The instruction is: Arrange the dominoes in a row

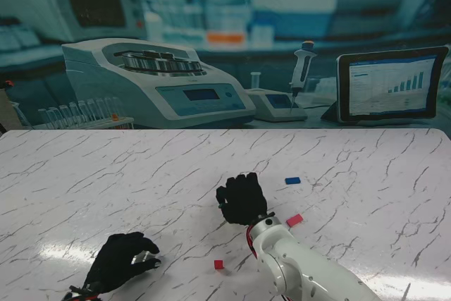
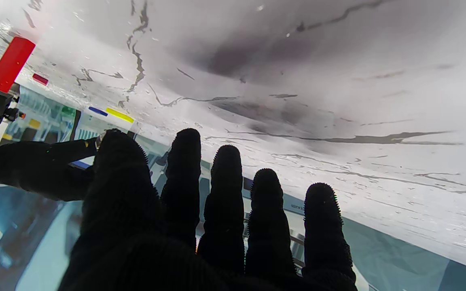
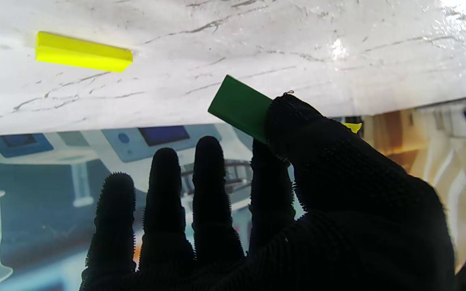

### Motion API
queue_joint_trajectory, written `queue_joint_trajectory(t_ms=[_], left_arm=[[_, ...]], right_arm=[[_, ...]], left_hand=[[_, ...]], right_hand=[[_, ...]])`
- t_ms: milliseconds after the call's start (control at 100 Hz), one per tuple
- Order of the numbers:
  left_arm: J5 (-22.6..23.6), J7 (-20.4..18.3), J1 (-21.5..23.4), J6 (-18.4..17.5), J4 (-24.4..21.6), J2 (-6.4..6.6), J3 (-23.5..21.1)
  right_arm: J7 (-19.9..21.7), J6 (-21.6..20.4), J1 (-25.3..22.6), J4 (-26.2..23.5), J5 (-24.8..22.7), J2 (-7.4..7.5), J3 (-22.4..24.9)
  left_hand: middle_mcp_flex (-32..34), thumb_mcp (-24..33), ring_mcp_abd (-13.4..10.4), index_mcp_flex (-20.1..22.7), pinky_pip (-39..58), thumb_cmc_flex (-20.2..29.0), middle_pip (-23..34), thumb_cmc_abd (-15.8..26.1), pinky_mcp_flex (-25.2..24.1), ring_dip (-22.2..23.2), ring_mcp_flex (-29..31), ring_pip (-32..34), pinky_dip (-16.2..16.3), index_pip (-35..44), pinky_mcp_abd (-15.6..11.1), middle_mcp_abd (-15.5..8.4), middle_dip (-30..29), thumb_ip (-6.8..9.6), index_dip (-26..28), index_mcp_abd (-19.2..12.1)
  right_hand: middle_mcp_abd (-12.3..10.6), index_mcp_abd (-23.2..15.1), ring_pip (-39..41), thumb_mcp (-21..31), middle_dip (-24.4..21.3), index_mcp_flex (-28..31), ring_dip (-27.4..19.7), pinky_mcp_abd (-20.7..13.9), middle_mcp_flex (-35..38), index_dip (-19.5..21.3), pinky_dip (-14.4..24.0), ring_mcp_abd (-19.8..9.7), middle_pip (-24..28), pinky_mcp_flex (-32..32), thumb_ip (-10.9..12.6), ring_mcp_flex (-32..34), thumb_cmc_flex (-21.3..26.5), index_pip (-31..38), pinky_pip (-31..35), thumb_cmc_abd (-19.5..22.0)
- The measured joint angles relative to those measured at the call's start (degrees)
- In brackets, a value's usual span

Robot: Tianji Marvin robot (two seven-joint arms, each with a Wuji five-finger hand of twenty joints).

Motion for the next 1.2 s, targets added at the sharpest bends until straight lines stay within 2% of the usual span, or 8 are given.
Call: queue_joint_trajectory(t_ms=[190, 380, 520, 640, 840, 860, 1020, 1200], left_arm=[[0.1, 0.0, -0.2, -0.1, 0.1, 0.02, 0.3], [0.3, 0.0, -0.4, -0.1, 0.2, 0.05, 0.6], [0.6, 0.0, -0.5, -0.1, 0.2, 0.07, 0.8], [0.9, 0.1, -0.6, -0.1, 0.2, 0.12, 0.9], [1.5, 0.3, -0.7, -0.1, 0.2, 0.18, 1.1], [1.6, 0.3, -0.7, -0.1, 0.2, 0.19, 1.1], [1.9, 0.6, -0.8, -0.2, 0.2, 0.23, 1.2], [2.2, 0.9, -1.0, -0.4, 0.3, 0.26, 1.4]], right_arm=[[-0.8, -2.2, -3.8, -3.0, -0.9, 0.72, 3.6], [-1.6, -4.9, -7.8, -5.7, -2.6, 1.54, 7.0], [-3.9, -6.4, -10.1, -6.3, -2.9, 1.83, 8.5], [-5.2, -7.4, -11.9, -6.8, -3.4, 1.97, 9.7], [-6.9, -9.3, -14.1, -7.2, -2.6, 2.02, 10.8], [-7.0, -9.4, -14.3, -7.2, -2.5, 2.02, 10.8], [-7.4, -11.3, -15.1, -7.4, -1.5, 1.98, 11.3], [-6.5, -15.0, -16.2, -8.6, -0.4, 2.02, 12.2]], left_hand=[[0.0, 0.0, 0.0, 0.0, 0.0, 0.0, 0.0, 0.0, 0.0, 0.0, 0.0, 0.0, 0.0, 0.0, 0.0, 0.0, 0.0, 0.00, 0.0, 0.0], [0.0, 0.0, 0.0, 0.0, 0.0, 0.0, 0.0, 0.0, 0.0, 0.0, 0.0, 0.0, 0.0, 0.1, 0.0, 0.0, 0.0, 0.00, 0.0, 0.0], [0.0, 0.0, 0.0, 0.0, 0.2, 0.0, 0.0, 0.0, 0.0, 0.0, 0.0, 0.0, 0.0, 0.1, 0.0, 0.0, 0.0, 0.00, 0.0, 0.0], [0.0, 0.0, 0.0, 0.0, 0.3, 0.0, 0.0, 0.0, 0.0, 0.0, 0.0, 0.0, 0.0, 0.1, 0.0, 0.0, 0.0, 0.00, 0.0, 0.0], [0.0, 0.0, 0.0, 0.0, 0.3, -0.1, 0.0, 0.0, 0.0, 0.5, 0.0, 0.0, 0.0, 0.1, 0.0, 0.0, 0.0, 0.00, 0.0, 0.0], [0.0, 0.0, 0.0, 0.0, 0.3, -0.1, 0.0, 0.0, 0.0, 0.5, 0.0, 0.0, 0.0, 0.1, 0.0, 0.0, 0.0, 0.00, 0.0, 0.0], [0.0, 0.0, 0.0, 0.0, 0.4, -0.5, 0.0, 0.0, 0.0, 0.5, 0.0, 0.0, 0.0, 0.1, 0.0, 0.0, 0.0, 0.00, 0.0, 0.0], [0.0, 0.0, 0.0, 0.0, 0.4, -0.5, 0.0, 0.0, 0.0, 0.5, 0.0, 0.0, 0.0, 0.1, 0.0, 0.0, 0.0, 0.00, 0.0, 0.0]], right_hand=[[-1.5, 0.1, 10.3, 1.1, 12.8, 1.3, 7.4, 0.0, 2.7, -2.9, 1.4, -1.6, 10.3, 1.4, 0.0, 1.0, 0.0, 0.9, 4.8, -1.9], [-3.3, 1.9, 15.2, 2.2, 15.4, 2.3, 10.3, 0.0, 13.9, -2.9, 1.4, -4.1, 15.2, 3.8, 0.0, 9.8, 0.0, 1.5, 6.8, -2.8], [-6.0, 4.6, 8.5, 3.8, 9.8, 2.9, 6.5, 0.0, 21.2, -3.0, 0.9, -5.5, 11.5, 4.4, 0.0, 15.8, -0.2, 2.2, 7.2, -3.5], [-6.3, 7.3, 3.6, 4.5, 2.8, 2.9, 2.2, 0.0, 25.0, -2.3, -0.1, -5.6, 9.3, 4.4, 0.0, 19.3, -0.7, 3.0, 7.2, -3.4], [-6.3, 10.5, 2.0, 6.7, -6.8, 2.0, -0.1, 0.0, 27.1, 1.3, -0.9, -5.6, 9.4, 4.2, 0.1, 21.6, -2.2, 5.1, 7.2, -2.8], [-6.3, 10.7, 2.0, 7.1, -7.4, 1.9, -0.1, 0.0, 27.3, 1.4, -1.0, -5.6, 9.5, 4.2, 1.7, 22.2, -2.7, 5.3, 7.3, -2.8], [-6.2, 11.3, 2.0, 8.8, -10.8, 0.0, -0.3, 0.0, 27.9, 1.4, -1.5, -5.6, 9.6, 4.4, 6.3, 22.9, -4.2, 8.6, 7.4, -2.8], [-6.2, 11.6, 1.3, 9.7, -12.3, -1.6, -1.3, 0.0, 27.9, 1.4, -1.5, -5.6, 9.5, 4.5, 7.0, 22.9, -4.2, 10.3, 7.4, -2.1]])
